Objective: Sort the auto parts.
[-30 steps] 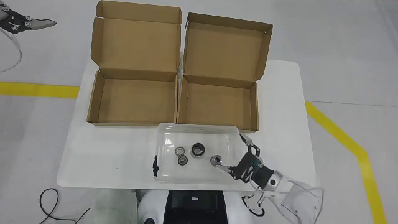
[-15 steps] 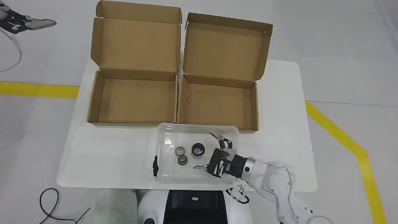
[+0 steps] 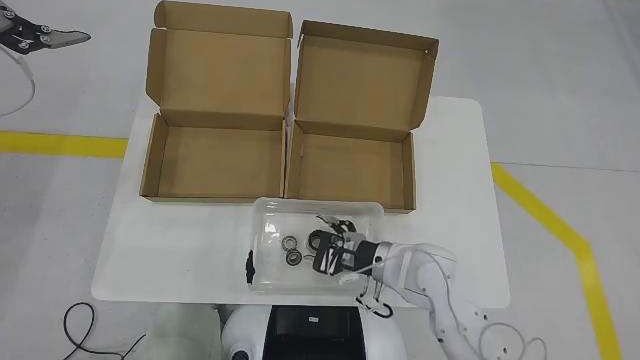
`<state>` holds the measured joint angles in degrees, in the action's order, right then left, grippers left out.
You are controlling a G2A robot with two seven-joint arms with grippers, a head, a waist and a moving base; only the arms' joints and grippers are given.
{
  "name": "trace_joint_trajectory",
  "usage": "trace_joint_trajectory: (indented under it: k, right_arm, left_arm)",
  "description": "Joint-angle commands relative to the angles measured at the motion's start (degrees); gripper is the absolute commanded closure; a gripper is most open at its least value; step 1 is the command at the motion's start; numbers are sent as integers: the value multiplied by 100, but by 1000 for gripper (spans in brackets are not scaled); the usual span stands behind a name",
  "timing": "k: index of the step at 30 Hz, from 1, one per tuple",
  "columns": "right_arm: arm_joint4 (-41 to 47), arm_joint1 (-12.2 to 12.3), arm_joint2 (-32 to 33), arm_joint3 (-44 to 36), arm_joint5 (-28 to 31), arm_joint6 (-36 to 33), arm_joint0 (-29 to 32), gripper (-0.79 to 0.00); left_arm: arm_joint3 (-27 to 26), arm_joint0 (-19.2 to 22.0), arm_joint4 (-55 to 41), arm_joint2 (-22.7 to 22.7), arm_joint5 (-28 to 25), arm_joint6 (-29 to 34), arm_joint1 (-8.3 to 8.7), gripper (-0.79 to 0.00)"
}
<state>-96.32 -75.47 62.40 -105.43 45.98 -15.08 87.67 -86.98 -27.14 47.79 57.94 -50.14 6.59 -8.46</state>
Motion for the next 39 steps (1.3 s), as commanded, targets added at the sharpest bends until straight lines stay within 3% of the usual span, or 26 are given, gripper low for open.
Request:
trace_joint_trajectory:
  k: [1, 5, 11, 26, 29, 33, 38, 39]
  right_arm:
    - [63, 12, -20, 32, 56, -125, -9, -600]
    - [176, 28, -85, 125, 73, -425, -50, -674]
    - [325, 40, -190, 233, -34, -767, -134, -696]
    - [573, 17, -596, 874, -261, -1055, -674, -650]
    - [630, 17, -652, 972, -284, -1097, -746, -613]
    - [691, 24, -702, 1051, -319, -1130, -808, -379]
    - [721, 43, -748, 1070, -351, -1205, -838, -246]
    - [726, 49, -745, 1066, -357, -1206, -836, -157]
  left_arm:
    - [0, 0, 0, 0, 0, 0, 0, -785]
    - [0, 0, 0, 0, 0, 0, 0, -785]
    - [0, 0, 0, 0, 0, 0, 0, -785]
    - [0, 0, 0, 0, 0, 0, 0, -785]
    - [0, 0, 0, 0, 0, 0, 0, -785]
    - [0, 0, 0, 0, 0, 0, 0, -785]
    - [0, 0, 0, 0, 0, 0, 0, -785]
    - [0, 0, 0, 0, 0, 0, 0, -785]
